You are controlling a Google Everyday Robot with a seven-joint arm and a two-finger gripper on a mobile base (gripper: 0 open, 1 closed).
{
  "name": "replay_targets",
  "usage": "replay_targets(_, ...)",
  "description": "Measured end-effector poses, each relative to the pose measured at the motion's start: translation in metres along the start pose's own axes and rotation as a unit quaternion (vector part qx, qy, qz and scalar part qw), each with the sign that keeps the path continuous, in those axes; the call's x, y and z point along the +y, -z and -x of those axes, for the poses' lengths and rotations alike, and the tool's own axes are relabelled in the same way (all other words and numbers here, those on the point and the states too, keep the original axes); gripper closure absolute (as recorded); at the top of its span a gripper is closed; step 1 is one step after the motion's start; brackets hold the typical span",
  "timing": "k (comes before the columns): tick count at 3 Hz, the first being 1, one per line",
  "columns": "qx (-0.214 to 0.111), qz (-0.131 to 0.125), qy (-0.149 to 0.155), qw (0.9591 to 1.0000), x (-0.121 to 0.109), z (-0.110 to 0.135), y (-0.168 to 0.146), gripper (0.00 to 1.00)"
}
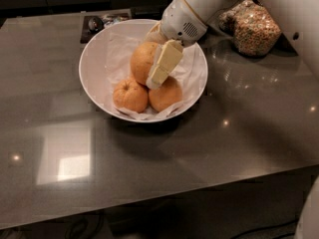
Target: Pick orange from white bowl
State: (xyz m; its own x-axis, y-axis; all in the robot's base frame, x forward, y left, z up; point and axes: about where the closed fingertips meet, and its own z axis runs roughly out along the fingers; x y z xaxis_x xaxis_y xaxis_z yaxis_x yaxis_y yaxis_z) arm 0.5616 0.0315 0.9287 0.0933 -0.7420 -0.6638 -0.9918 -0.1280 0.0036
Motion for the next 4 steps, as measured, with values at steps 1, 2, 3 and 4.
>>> replay_targets(1,0.001,0.002,0.003,1.0000,0.0006,0.0011,-0.0008,0.30)
replay_targets(2,0.001,0.002,0.005,1.0000,0.0012,0.0016,-0.0011,0.53)
replay_targets(3,-0.006,0.000,0.008,1.0000,0.0028,0.0019,-0.0008,0.76)
replay_targets(4,-0.006,0.000,0.008,0.9999,0.0028,0.0019,-0.0008,0.98)
